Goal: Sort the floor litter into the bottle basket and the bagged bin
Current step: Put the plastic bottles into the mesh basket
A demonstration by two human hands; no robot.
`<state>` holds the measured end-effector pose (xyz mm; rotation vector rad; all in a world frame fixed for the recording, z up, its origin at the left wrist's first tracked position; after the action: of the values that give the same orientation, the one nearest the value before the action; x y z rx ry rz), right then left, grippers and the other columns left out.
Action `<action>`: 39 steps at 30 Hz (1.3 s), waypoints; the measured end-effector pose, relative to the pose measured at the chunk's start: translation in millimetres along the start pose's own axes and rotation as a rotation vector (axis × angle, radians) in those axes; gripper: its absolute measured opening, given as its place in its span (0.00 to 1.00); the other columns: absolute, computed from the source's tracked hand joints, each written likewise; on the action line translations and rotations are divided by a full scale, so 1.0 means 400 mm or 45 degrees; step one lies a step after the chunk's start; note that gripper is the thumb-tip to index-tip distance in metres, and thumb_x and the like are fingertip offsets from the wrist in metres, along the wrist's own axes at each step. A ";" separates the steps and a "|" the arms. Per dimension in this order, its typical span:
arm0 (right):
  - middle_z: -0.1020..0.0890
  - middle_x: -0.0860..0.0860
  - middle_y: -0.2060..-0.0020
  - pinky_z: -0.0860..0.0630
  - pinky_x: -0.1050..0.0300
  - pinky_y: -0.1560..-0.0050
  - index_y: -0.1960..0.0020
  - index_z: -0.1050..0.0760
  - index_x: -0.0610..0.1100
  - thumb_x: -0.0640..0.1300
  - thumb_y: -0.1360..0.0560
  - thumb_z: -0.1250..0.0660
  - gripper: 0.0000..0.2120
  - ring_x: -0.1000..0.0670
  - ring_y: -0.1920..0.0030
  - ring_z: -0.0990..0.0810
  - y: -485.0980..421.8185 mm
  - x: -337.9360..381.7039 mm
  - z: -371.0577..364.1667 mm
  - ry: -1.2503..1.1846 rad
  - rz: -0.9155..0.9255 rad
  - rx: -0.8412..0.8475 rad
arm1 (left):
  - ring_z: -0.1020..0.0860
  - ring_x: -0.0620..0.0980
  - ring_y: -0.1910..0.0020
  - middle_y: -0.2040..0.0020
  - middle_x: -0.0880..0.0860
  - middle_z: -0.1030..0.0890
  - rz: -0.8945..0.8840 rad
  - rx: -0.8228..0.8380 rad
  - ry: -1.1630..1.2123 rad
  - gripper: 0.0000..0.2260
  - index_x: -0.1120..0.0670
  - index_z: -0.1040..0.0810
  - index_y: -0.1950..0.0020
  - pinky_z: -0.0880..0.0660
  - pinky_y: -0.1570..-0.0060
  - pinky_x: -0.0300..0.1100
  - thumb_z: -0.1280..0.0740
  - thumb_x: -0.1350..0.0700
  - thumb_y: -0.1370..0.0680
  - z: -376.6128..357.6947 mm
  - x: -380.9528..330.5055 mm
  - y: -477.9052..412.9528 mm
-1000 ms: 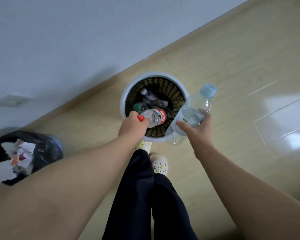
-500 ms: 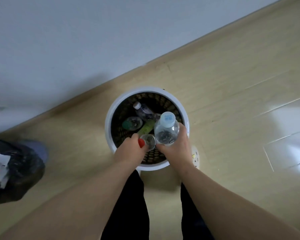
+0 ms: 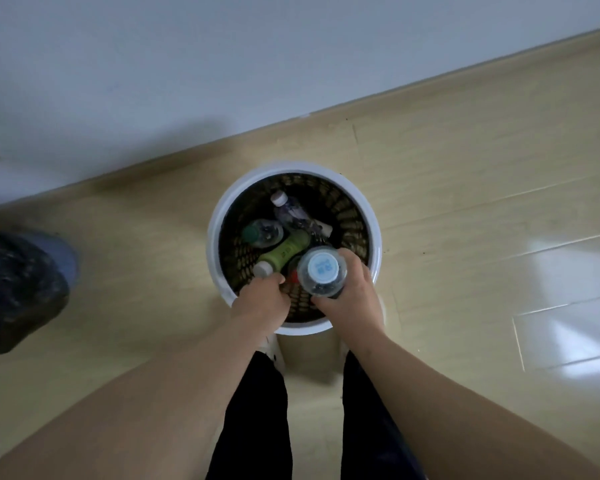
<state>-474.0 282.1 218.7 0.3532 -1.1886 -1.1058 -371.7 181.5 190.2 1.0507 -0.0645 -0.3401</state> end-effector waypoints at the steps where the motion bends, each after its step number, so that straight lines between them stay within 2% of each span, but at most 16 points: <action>1: 0.33 0.56 0.34 0.34 0.60 0.55 0.31 0.39 0.55 0.41 0.30 0.29 0.33 0.57 0.44 0.31 -0.008 0.000 -0.005 0.052 -0.004 0.010 | 0.27 0.56 0.38 0.36 0.56 0.26 -0.022 -0.032 0.125 0.18 0.53 0.32 0.30 0.28 0.44 0.47 0.42 0.57 0.21 0.003 0.003 -0.005; 3: 0.34 0.54 0.33 0.34 0.61 0.54 0.30 0.40 0.55 0.38 0.30 0.30 0.33 0.54 0.40 0.30 -0.025 0.004 -0.020 0.113 -0.033 0.034 | 0.26 0.54 0.39 0.37 0.54 0.25 -0.033 -0.106 0.434 0.16 0.54 0.29 0.33 0.31 0.44 0.42 0.41 0.58 0.21 0.016 0.004 -0.018; 5: 0.34 0.52 0.33 0.31 0.59 0.50 0.30 0.40 0.54 0.38 0.30 0.30 0.34 0.50 0.38 0.30 -0.043 0.008 -0.033 0.151 -0.049 0.054 | 0.26 0.53 0.39 0.38 0.52 0.23 0.036 -0.113 0.874 0.13 0.51 0.26 0.37 0.32 0.41 0.42 0.42 0.53 0.20 0.037 0.000 -0.034; 7: 0.35 0.51 0.33 0.30 0.56 0.43 0.29 0.41 0.54 0.41 0.29 0.30 0.34 0.48 0.36 0.30 -0.064 0.015 -0.047 0.194 -0.046 0.069 | 0.26 0.54 0.37 0.37 0.52 0.23 0.119 -0.111 1.258 0.16 0.49 0.26 0.39 0.32 0.34 0.51 0.43 0.45 0.22 0.062 -0.006 -0.049; 9: 0.35 0.51 0.33 0.31 0.54 0.40 0.29 0.42 0.54 0.43 0.28 0.30 0.33 0.47 0.36 0.31 -0.081 0.020 -0.057 0.232 -0.037 0.083 | 0.28 0.54 0.35 0.36 0.53 0.25 0.159 -0.121 1.413 0.20 0.50 0.28 0.34 0.34 0.32 0.57 0.45 0.43 0.21 0.081 -0.008 -0.062; 12: 0.33 0.49 0.34 0.30 0.55 0.44 0.30 0.40 0.53 0.42 0.28 0.31 0.30 0.46 0.37 0.29 -0.103 0.018 -0.070 0.263 -0.069 0.105 | 0.26 0.53 0.40 0.38 0.53 0.25 0.163 -0.122 1.392 0.15 0.49 0.29 0.38 0.30 0.37 0.50 0.47 0.45 0.19 0.099 0.000 -0.097; 14: 0.33 0.48 0.35 0.31 0.57 0.49 0.31 0.40 0.53 0.41 0.27 0.31 0.29 0.47 0.39 0.28 -0.115 0.014 -0.077 0.242 -0.123 0.122 | 0.26 0.49 0.53 0.46 0.51 0.26 0.185 -0.098 1.377 0.09 0.47 0.30 0.44 0.28 0.56 0.42 0.46 0.47 0.18 0.108 0.005 -0.120; 16: 0.33 0.47 0.35 0.33 0.58 0.52 0.30 0.41 0.53 0.36 0.26 0.34 0.29 0.46 0.41 0.28 -0.125 0.014 -0.076 0.232 -0.193 0.137 | 0.27 0.48 0.56 0.49 0.50 0.27 0.215 -0.063 1.319 0.07 0.48 0.30 0.46 0.31 0.63 0.40 0.44 0.48 0.19 0.113 0.011 -0.132; 20: 0.36 0.44 0.32 0.32 0.58 0.52 0.27 0.43 0.51 0.30 0.26 0.42 0.31 0.43 0.38 0.29 -0.136 0.030 -0.052 0.251 -0.276 0.179 | 0.24 0.54 0.49 0.47 0.56 0.24 0.224 0.057 1.137 0.07 0.50 0.27 0.46 0.27 0.48 0.44 0.40 0.50 0.21 0.112 0.012 -0.128; 22: 0.36 0.43 0.32 0.33 0.59 0.52 0.26 0.42 0.49 0.32 0.25 0.44 0.29 0.43 0.39 0.29 -0.138 0.045 -0.040 0.266 -0.280 0.170 | 0.23 0.56 0.43 0.43 0.56 0.23 0.236 0.128 1.013 0.12 0.51 0.28 0.39 0.27 0.42 0.47 0.40 0.50 0.21 0.108 0.011 -0.116; 24: 0.35 0.43 0.32 0.33 0.59 0.51 0.27 0.41 0.47 0.33 0.24 0.44 0.27 0.43 0.39 0.28 -0.137 0.065 -0.027 0.274 -0.278 0.139 | 0.23 0.56 0.42 0.41 0.56 0.23 0.253 0.126 0.939 0.16 0.52 0.30 0.34 0.28 0.43 0.47 0.40 0.50 0.21 0.114 0.007 -0.098; 26: 0.36 0.44 0.32 0.31 0.56 0.50 0.27 0.41 0.46 0.34 0.24 0.44 0.26 0.43 0.39 0.28 -0.128 0.086 -0.011 0.254 -0.293 0.121 | 0.23 0.54 0.43 0.41 0.56 0.24 0.262 0.077 0.923 0.15 0.52 0.29 0.35 0.27 0.44 0.46 0.40 0.51 0.21 0.127 0.001 -0.072; 30: 0.35 0.45 0.32 0.30 0.55 0.51 0.27 0.40 0.46 0.37 0.23 0.42 0.25 0.44 0.40 0.27 -0.091 0.128 0.029 0.189 -0.290 0.105 | 0.23 0.53 0.45 0.43 0.55 0.22 0.231 0.030 0.886 0.11 0.52 0.27 0.41 0.27 0.47 0.44 0.42 0.52 0.20 0.167 -0.017 -0.008; 33: 0.32 0.45 0.34 0.31 0.56 0.55 0.29 0.38 0.44 0.37 0.24 0.43 0.24 0.46 0.47 0.26 -0.047 0.161 0.068 0.178 -0.261 0.103 | 0.24 0.51 0.53 0.48 0.56 0.22 0.192 0.002 0.896 0.06 0.50 0.27 0.50 0.28 0.52 0.44 0.43 0.53 0.20 0.203 -0.039 0.057; 36: 0.28 0.45 0.38 0.29 0.59 0.61 0.31 0.36 0.43 0.36 0.24 0.44 0.22 0.48 0.55 0.26 0.008 0.197 0.112 0.135 -0.242 0.116 | 0.27 0.51 0.57 0.55 0.54 0.25 0.160 -0.036 0.982 0.09 0.49 0.28 0.57 0.32 0.59 0.41 0.44 0.54 0.19 0.239 -0.064 0.141; 39: 0.26 0.45 0.42 0.30 0.57 0.57 0.32 0.34 0.43 0.36 0.23 0.44 0.20 0.48 0.55 0.27 0.066 0.234 0.157 0.116 -0.246 0.123 | 0.28 0.49 0.60 0.57 0.53 0.25 0.159 -0.099 1.086 0.10 0.49 0.28 0.59 0.31 0.62 0.39 0.44 0.56 0.20 0.269 -0.083 0.231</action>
<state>-519.1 236.2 314.7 0.5975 -1.1467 -1.1878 -403.7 142.7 327.0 1.0371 0.6394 0.2348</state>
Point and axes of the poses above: each hand's wrist, its own y-axis away from the middle knuckle, its own z-axis out of the back of the hand, x = y × z, the point moved 1 cm from there along -y, towards the middle knuckle
